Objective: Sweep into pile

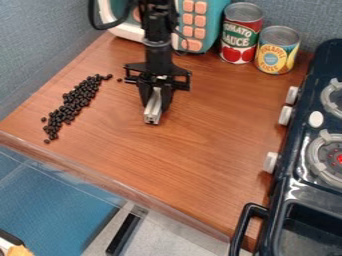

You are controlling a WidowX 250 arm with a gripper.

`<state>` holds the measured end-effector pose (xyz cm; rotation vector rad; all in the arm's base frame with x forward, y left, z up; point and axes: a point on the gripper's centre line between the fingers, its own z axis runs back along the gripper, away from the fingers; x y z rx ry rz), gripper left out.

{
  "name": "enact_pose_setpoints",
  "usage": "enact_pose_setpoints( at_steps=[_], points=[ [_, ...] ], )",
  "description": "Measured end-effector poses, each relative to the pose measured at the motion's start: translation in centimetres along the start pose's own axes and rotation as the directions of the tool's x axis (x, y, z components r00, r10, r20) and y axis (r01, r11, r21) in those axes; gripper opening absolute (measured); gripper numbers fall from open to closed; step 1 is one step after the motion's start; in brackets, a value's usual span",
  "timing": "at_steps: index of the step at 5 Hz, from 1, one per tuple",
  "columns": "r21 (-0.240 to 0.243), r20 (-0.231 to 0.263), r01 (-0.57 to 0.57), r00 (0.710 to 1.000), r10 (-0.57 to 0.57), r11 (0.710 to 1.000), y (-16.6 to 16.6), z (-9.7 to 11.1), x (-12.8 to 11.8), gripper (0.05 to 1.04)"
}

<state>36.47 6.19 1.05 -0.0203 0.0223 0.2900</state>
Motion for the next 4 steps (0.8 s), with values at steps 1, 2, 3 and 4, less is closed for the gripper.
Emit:
enact_pose_setpoints(
  at_steps=[1,2,3,4],
  points=[
    [-0.018,0.015,-0.119,0.993,0.119,0.993,1.6,0.1,0.9,0.389],
    [-0.047,0.027,-0.252,0.967,0.253,0.967,3.4,0.1,1.3,0.389],
    [-0.081,0.023,-0.355,0.934,0.358,0.931,4.7,0.1,1.4,0.389],
    [-0.101,0.003,-0.440,0.897,0.442,0.892,6.0,0.0,0.7,0.389]
  ],
)
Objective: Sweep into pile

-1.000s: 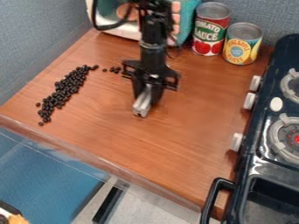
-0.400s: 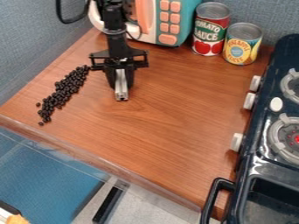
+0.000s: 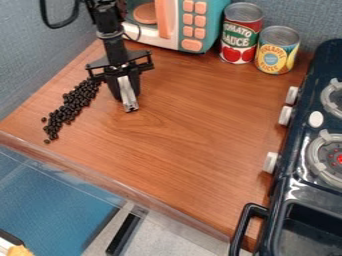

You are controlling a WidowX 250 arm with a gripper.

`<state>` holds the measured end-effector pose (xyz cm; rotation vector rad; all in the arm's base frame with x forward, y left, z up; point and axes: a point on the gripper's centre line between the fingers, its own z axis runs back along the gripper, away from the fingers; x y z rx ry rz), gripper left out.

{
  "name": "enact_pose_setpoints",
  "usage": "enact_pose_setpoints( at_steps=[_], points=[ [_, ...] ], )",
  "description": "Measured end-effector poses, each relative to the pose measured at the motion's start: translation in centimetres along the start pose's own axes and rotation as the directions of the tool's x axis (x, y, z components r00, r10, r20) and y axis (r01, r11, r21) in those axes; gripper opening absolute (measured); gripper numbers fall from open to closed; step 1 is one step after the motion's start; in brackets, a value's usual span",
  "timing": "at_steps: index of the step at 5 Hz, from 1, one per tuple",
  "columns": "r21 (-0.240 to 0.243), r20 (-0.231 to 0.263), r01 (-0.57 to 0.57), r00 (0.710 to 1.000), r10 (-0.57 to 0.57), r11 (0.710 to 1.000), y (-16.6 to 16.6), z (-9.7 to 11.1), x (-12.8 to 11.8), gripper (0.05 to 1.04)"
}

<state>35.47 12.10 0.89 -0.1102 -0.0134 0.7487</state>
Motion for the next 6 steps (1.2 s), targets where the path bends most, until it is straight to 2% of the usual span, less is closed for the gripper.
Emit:
enact_pose_setpoints(
  at_steps=[1,3,5,6],
  points=[
    [-0.013,-0.013,-0.073,0.997,0.073,0.997,1.6,0.2,-0.1,0.389],
    [-0.018,-0.024,-0.093,0.995,0.093,0.995,3.4,0.5,-1.1,0.389],
    [-0.013,-0.019,-0.105,0.994,0.104,0.994,3.6,1.0,-1.4,0.389],
    [-0.033,-0.015,-0.115,0.993,0.115,0.993,3.4,1.0,-1.3,0.389]
  ],
)
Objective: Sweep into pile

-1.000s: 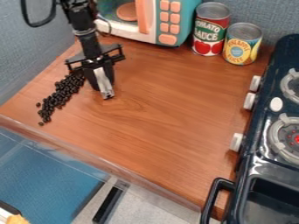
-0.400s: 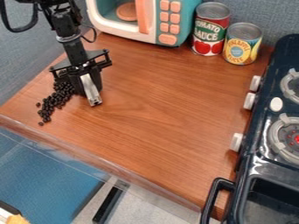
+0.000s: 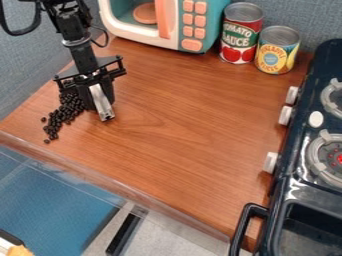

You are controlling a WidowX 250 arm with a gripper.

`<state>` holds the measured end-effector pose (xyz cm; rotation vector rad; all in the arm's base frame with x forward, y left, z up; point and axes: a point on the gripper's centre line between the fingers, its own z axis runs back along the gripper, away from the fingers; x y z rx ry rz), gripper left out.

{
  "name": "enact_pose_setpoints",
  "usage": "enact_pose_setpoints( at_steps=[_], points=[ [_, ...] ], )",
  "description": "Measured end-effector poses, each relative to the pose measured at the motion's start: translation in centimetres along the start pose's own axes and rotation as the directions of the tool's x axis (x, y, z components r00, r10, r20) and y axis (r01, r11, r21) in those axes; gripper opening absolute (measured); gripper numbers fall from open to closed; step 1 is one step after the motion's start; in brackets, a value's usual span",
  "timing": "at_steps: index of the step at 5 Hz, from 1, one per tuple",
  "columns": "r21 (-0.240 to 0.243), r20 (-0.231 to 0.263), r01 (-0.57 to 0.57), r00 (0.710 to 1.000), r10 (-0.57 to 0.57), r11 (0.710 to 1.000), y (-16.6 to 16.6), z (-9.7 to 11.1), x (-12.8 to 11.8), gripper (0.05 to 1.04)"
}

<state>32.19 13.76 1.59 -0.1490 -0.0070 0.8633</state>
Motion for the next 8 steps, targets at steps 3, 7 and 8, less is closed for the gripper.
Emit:
enact_pose_setpoints(
  at_steps=[3,7,8],
  points=[
    [-0.020,0.126,0.260,0.959,-0.256,0.965,-4.2,4.7,-1.6,0.389],
    [0.301,-0.018,0.631,0.753,-0.658,0.715,-11.8,-2.0,-9.2,0.389],
    [0.260,-0.048,0.664,0.734,-0.678,0.701,-12.2,-2.8,-9.1,0.389]
  ],
)
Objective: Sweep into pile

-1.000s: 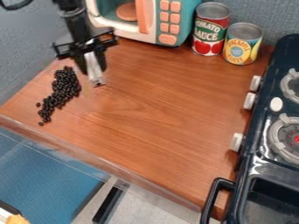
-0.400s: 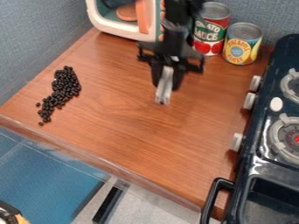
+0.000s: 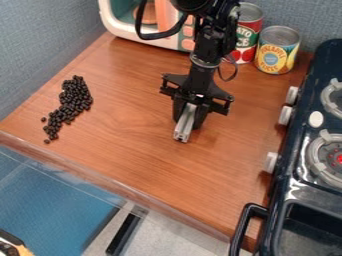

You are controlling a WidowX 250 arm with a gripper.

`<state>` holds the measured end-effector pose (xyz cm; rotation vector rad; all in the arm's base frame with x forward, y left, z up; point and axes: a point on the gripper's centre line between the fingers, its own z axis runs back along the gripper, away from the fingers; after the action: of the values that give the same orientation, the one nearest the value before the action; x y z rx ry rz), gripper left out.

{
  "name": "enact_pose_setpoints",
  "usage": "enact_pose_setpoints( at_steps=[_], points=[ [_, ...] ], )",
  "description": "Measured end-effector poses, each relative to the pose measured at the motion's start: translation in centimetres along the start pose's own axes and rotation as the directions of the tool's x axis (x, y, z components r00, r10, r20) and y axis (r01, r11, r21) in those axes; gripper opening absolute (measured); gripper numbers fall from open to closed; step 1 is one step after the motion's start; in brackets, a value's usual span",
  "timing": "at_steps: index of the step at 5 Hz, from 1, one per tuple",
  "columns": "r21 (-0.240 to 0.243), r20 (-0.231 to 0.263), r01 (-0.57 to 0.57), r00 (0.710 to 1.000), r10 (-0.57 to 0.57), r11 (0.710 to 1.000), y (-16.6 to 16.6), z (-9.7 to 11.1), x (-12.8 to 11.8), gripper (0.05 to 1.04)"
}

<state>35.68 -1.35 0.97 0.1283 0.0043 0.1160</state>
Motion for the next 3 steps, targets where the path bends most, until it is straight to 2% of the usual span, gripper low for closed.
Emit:
enact_pose_setpoints(
  at_steps=[2,3],
  points=[
    [-0.053,-0.018,0.040,0.999,-0.041,0.998,-0.8,0.1,0.0,0.389],
    [-0.077,-0.028,0.062,0.998,-0.064,0.995,-2.2,0.8,0.1,0.389]
  ],
)
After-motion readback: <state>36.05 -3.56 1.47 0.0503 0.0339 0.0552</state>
